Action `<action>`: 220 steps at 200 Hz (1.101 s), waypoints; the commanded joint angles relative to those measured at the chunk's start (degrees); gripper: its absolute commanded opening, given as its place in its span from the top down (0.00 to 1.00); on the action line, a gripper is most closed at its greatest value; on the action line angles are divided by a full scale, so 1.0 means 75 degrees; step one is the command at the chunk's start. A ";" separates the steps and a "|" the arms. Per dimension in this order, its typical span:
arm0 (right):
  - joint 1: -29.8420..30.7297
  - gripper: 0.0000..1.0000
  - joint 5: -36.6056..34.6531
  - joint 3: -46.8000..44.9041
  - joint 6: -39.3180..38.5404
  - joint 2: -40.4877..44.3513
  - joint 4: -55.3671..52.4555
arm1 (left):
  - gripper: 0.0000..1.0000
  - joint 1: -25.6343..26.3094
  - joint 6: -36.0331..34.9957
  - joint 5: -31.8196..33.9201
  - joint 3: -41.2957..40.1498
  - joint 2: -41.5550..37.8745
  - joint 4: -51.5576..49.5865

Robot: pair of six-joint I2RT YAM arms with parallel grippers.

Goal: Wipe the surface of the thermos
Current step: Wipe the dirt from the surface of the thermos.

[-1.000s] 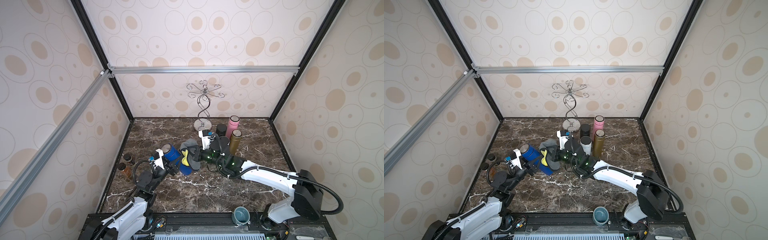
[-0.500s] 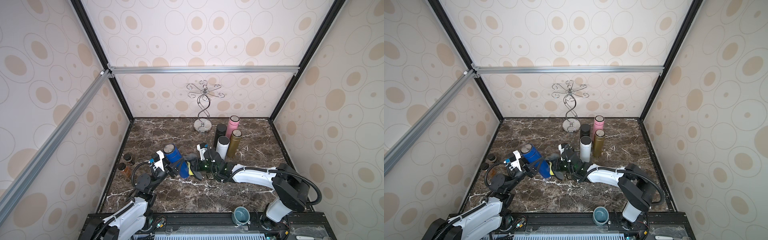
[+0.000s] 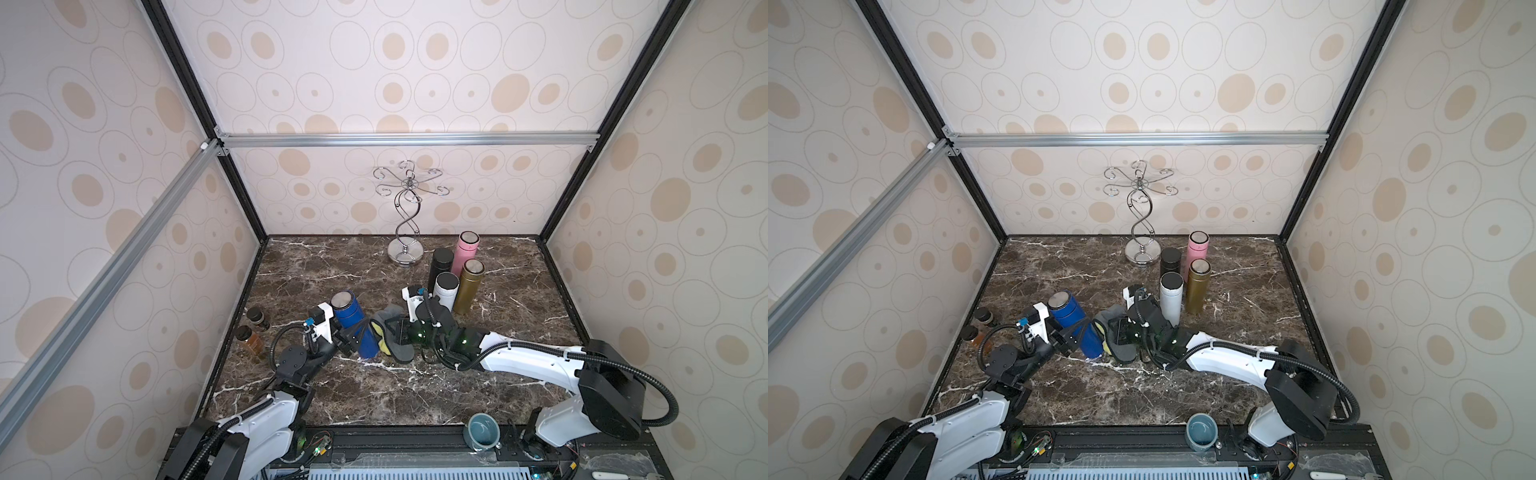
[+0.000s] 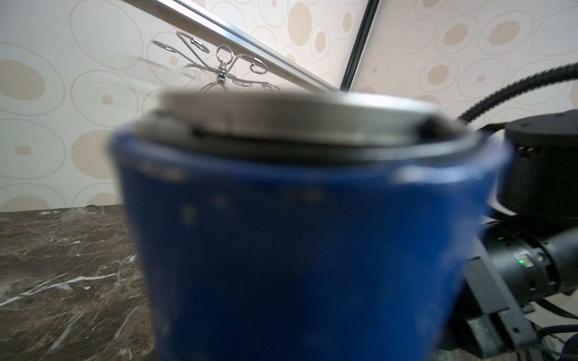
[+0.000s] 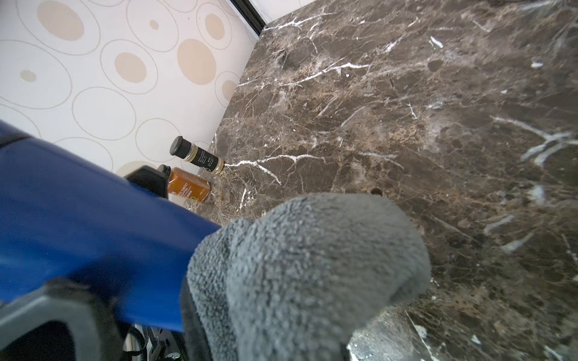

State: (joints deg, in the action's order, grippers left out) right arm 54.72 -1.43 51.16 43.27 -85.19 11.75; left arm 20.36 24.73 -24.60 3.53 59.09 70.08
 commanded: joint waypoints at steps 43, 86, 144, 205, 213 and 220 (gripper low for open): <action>0.0059 1.00 -0.0360 0.0845 -0.0878 0.0271 0.0589 | 1.00 0.0004 -0.0116 -0.0189 -0.0010 0.0316 0.1140; -0.0130 1.00 -0.0063 0.1572 -0.1084 -0.0186 0.0762 | 1.00 0.0025 -0.0205 -0.0164 0.0013 0.0578 0.1229; -0.0142 1.00 0.0947 0.1482 -0.0314 -0.0757 0.1396 | 1.00 0.0056 -0.0098 -0.0271 0.0191 0.1164 0.1765; 0.0058 1.00 0.1221 0.0488 0.0102 -0.0350 0.1236 | 1.00 0.0063 -0.0303 -0.0113 0.0273 0.0770 0.1284; 0.0052 1.00 0.1157 0.0357 0.0079 -0.0209 0.1186 | 1.00 0.0054 -0.0298 -0.0118 0.0268 0.0812 0.1316; 0.0052 1.00 0.1047 0.0289 0.0036 -0.0066 0.1040 | 1.00 0.0063 -0.0275 -0.0125 0.0277 0.0856 0.1359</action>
State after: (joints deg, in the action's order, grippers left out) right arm 53.98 5.67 55.46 42.98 -89.45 21.87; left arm 20.43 23.51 -25.54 2.83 66.19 75.31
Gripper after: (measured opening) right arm 0.095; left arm 0.657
